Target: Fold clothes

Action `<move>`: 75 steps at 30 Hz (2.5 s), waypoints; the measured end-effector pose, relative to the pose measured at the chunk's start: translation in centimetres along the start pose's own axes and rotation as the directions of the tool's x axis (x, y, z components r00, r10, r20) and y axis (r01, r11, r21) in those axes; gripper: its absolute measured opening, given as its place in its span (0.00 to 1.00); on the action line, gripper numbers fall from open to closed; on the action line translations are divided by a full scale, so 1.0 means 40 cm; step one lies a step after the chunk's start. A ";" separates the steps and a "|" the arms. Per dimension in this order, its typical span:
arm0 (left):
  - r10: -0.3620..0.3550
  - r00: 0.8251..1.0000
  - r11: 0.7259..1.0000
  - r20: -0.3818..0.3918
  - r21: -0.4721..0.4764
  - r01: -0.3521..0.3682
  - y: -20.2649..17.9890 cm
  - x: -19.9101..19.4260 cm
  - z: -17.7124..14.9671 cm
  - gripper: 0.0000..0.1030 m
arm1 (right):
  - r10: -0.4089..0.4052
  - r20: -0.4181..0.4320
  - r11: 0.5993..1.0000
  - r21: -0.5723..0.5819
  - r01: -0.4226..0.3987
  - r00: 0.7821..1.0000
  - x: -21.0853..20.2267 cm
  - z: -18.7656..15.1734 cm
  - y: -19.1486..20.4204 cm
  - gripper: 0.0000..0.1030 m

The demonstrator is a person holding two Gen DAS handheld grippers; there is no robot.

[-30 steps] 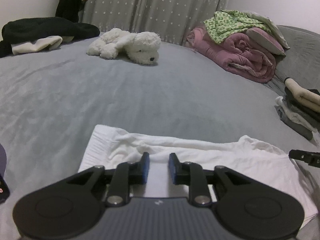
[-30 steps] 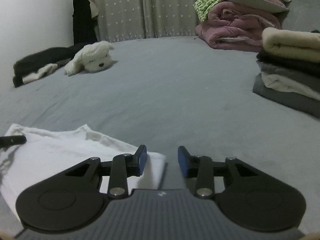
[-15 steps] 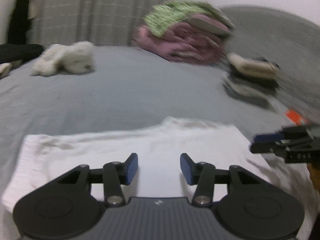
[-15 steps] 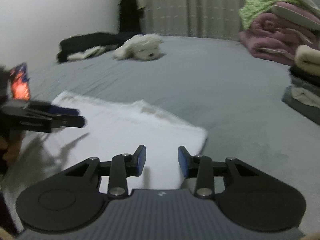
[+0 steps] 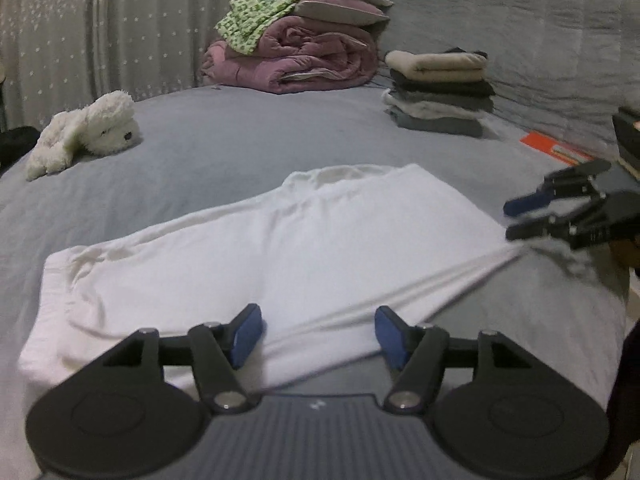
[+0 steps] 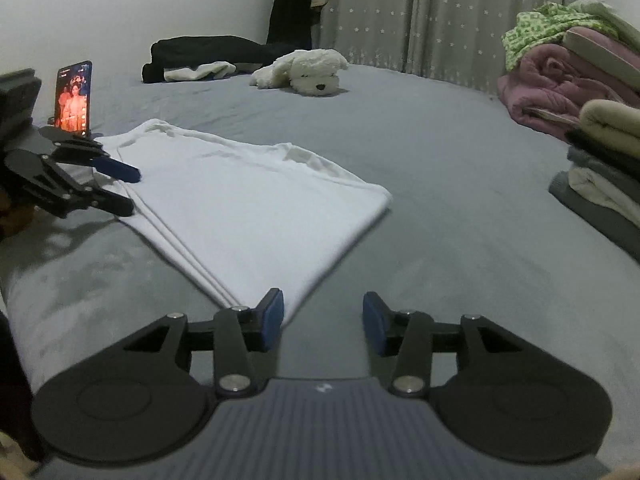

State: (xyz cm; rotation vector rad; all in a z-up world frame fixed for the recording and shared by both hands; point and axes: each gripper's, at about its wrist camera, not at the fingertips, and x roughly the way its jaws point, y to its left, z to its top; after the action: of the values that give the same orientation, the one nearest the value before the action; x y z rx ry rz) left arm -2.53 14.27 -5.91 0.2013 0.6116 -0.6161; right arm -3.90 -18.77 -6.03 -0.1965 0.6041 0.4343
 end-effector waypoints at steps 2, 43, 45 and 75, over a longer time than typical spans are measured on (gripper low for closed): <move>-0.010 1.000 1.000 -0.019 0.024 0.010 0.002 -0.016 -0.009 0.66 | -0.002 -0.012 1.000 -0.009 0.002 1.000 -0.010 -0.007 -0.005 0.47; -0.152 0.988 0.933 0.013 0.331 0.140 -0.386 0.135 0.135 0.60 | 0.485 -0.075 0.610 0.743 -0.275 0.872 0.058 0.055 -0.190 0.08; -0.143 0.990 0.927 0.021 0.352 0.127 -0.405 0.141 0.136 0.57 | 0.494 -0.050 0.592 0.750 -0.293 0.868 0.047 0.060 -0.200 0.08; -0.020 1.000 0.949 0.010 0.314 0.016 -0.439 0.193 0.157 0.08 | 0.364 0.025 0.556 0.796 -0.239 0.931 0.140 0.081 -0.277 0.35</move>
State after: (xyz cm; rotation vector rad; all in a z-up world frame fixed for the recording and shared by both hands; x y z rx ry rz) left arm -4.99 -5.76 -5.41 0.4904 0.5005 -0.7304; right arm 6.85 -25.81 -6.13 0.7684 0.9328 0.4482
